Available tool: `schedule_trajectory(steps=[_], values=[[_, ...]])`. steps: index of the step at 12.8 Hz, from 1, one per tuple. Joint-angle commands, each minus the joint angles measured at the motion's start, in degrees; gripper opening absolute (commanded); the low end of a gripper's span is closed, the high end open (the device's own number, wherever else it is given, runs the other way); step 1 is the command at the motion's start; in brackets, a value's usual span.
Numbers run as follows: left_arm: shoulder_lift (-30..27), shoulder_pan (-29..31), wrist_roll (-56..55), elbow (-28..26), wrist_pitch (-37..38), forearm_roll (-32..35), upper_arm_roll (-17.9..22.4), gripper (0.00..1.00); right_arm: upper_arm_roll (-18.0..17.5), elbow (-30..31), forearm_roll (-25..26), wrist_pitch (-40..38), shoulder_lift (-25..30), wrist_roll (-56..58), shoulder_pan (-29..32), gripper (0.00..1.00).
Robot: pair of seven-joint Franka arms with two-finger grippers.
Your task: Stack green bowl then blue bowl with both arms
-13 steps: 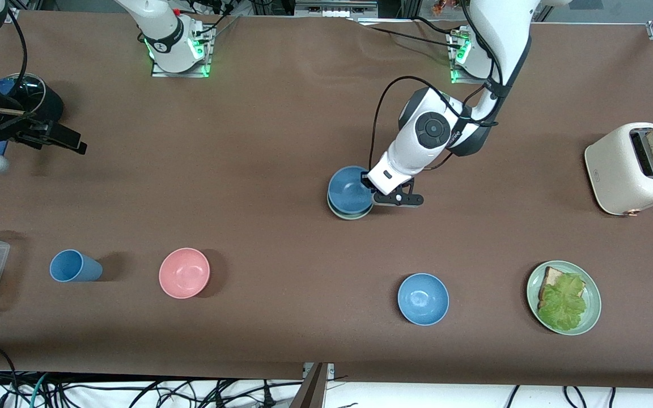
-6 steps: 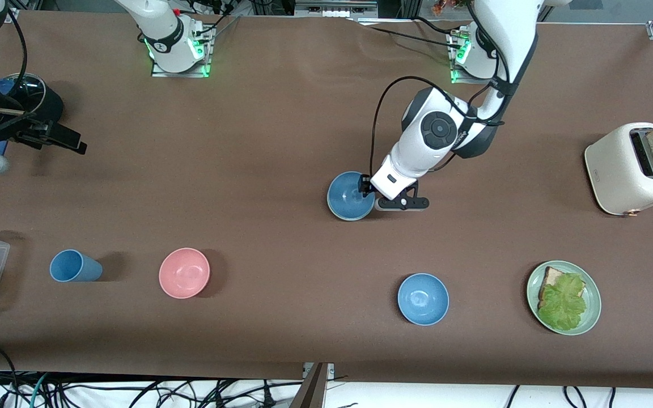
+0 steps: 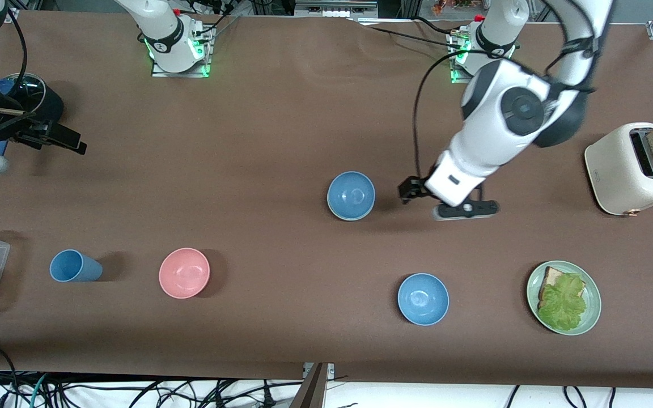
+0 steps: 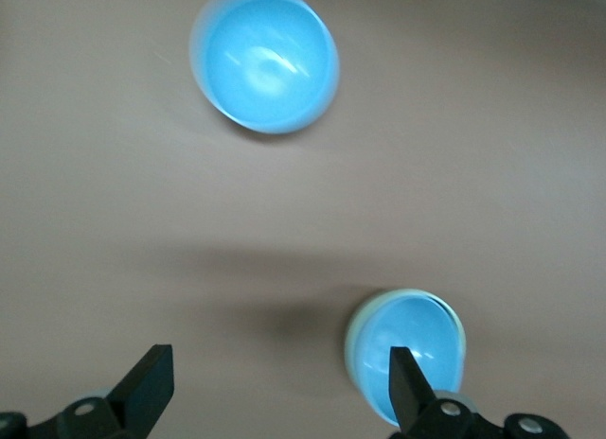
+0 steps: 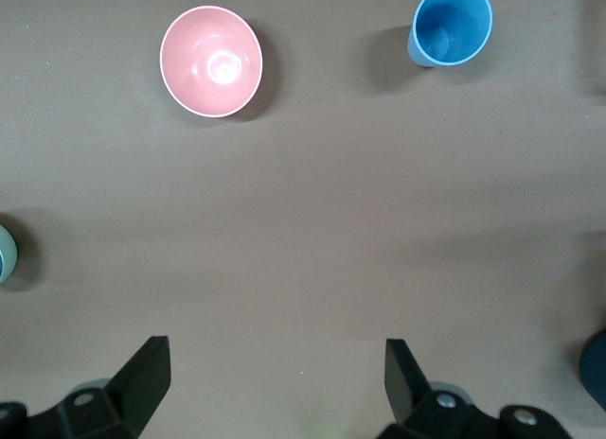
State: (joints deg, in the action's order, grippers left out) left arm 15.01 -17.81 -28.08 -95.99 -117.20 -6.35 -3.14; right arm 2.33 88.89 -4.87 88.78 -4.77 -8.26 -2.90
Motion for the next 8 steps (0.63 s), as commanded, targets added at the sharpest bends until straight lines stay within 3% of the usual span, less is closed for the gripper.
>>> schedule_trajectory(steps=[1,3,5,8], values=[[-5.40,6.00,-0.48,-0.07,4.24,2.14,-0.46,1.00,-0.74,-1.44,2.91,-0.62,-0.50,0.00,-0.52,1.00],[-7.88,10.58,5.27,0.10,8.20,2.57,-0.55,1.00,-0.75,-1.44,5.74,-0.45,-0.41,-0.09,-2.54,1.00],[-9.72,15.41,14.51,0.19,10.40,3.45,-0.90,1.00,-0.66,-1.35,5.31,-0.01,-0.41,0.00,-2.55,1.00],[-11.49,20.08,16.38,0.19,15.67,3.45,-1.34,1.00,-0.66,-1.26,4.69,2.19,-0.41,0.88,-2.46,1.00]])
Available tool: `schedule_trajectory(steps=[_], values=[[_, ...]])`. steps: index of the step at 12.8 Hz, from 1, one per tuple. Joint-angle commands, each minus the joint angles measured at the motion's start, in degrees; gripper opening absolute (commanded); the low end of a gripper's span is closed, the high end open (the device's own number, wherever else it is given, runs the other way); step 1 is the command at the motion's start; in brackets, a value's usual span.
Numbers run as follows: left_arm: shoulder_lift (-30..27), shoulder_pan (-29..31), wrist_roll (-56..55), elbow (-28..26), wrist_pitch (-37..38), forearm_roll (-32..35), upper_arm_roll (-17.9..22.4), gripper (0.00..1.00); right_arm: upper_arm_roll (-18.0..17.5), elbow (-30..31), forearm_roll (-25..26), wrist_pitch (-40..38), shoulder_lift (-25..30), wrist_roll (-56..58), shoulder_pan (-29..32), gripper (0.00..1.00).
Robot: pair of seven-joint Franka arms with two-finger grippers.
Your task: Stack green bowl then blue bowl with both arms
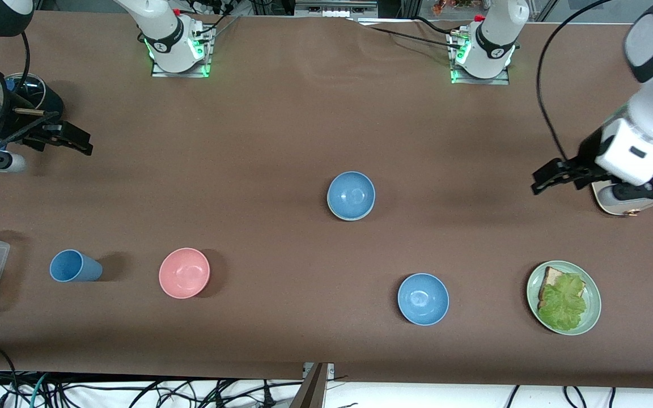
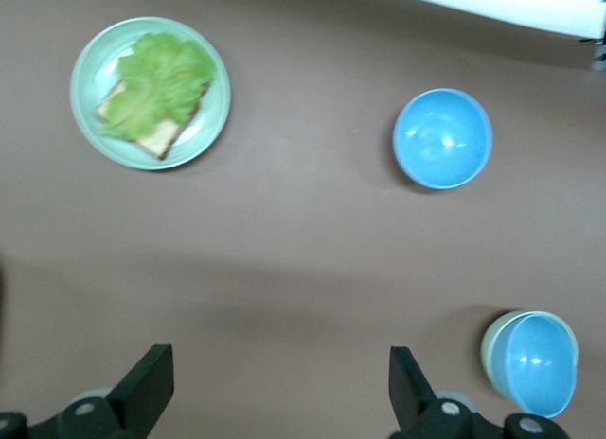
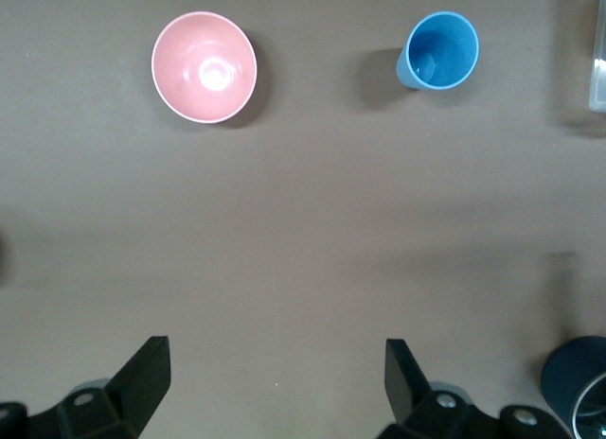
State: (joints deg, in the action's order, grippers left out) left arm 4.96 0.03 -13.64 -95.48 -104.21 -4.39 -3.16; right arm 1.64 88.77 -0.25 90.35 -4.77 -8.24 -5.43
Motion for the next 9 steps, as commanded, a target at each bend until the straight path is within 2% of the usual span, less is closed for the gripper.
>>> schedule_trajectory(steps=[1,6,9], values=[[-1.45,3.21,4.91,-0.32,3.30,1.48,-1.33,1.00,0.03,-1.06,-0.36,0.71,-0.41,0.95,0.07,1.00],[-0.75,4.36,7.05,-0.06,6.12,0.96,-1.24,1.00,0.30,-1.06,-0.72,0.45,-0.41,2.01,0.16,1.00],[3.55,3.49,7.05,6.25,8.83,1.31,-1.24,1.00,0.38,-1.06,-1.07,-0.78,-0.32,1.57,0.16,1.00]])
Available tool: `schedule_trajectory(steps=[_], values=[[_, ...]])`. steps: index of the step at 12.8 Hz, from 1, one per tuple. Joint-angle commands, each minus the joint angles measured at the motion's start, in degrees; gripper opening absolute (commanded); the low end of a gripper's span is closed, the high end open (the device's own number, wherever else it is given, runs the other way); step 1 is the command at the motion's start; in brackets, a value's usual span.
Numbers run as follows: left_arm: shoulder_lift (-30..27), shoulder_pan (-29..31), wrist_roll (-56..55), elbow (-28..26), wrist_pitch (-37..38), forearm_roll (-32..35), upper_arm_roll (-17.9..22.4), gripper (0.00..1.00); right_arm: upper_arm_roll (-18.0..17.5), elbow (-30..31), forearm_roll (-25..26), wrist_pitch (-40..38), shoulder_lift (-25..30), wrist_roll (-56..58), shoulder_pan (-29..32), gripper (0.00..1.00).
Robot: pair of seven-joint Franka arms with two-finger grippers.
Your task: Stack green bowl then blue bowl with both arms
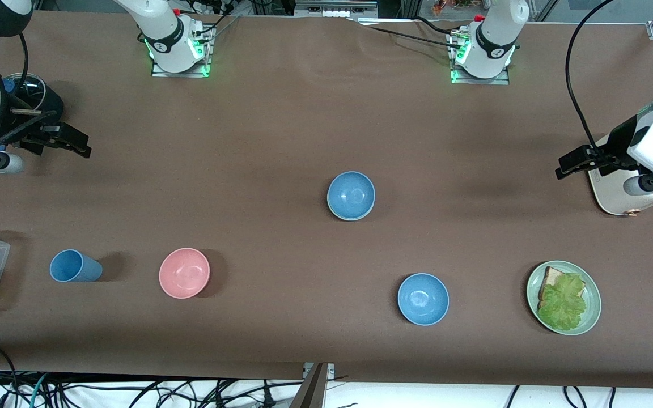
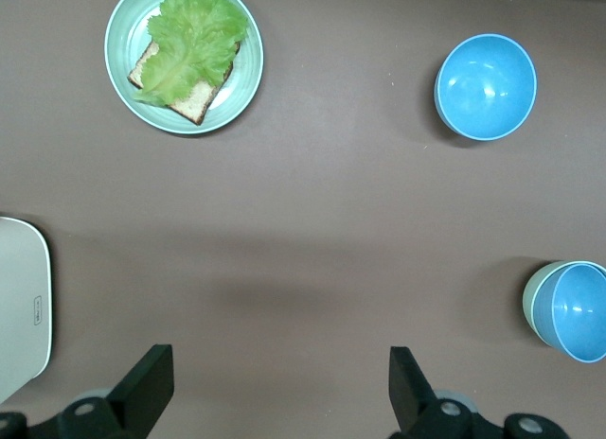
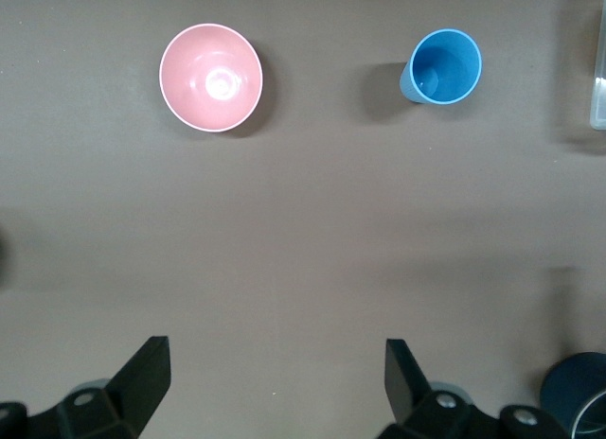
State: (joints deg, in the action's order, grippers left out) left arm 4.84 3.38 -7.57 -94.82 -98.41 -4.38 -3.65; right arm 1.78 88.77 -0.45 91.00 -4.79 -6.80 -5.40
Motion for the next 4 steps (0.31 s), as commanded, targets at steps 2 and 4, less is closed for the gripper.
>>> schedule_trajectory(steps=[2,4], values=[[5.87,0.13,0.98,9.28,5.94,1.48,-0.66,1.00,0.15,-1.06,-0.86,-1.79,-0.23,-1.46,0.04,1.00],[6.41,0.48,1.06,9.91,6.74,1.48,-0.66,1.00,0.15,-1.06,-0.86,-1.88,-0.22,-1.46,0.13,1.00]])
